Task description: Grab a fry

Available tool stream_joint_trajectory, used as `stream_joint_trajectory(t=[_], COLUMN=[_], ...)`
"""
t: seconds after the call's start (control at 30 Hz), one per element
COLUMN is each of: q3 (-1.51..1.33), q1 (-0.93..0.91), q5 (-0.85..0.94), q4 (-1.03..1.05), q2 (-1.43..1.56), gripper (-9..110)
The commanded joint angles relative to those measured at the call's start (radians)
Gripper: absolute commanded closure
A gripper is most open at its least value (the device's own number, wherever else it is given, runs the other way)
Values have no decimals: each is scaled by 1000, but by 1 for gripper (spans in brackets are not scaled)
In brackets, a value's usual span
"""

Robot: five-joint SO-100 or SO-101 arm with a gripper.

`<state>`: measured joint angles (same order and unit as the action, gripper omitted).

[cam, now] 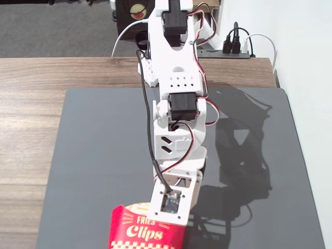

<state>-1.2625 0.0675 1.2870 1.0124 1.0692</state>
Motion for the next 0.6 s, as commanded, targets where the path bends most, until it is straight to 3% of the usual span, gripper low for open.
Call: stream_joint_trajectory(t=[0.0, 0.37, 0.57], q3=[28, 8, -138], q1=[-11, -12, -15], q5=[-5, 20, 69], q4=[2, 58, 66], q2=[14, 57, 176], gripper=[101, 101, 101])
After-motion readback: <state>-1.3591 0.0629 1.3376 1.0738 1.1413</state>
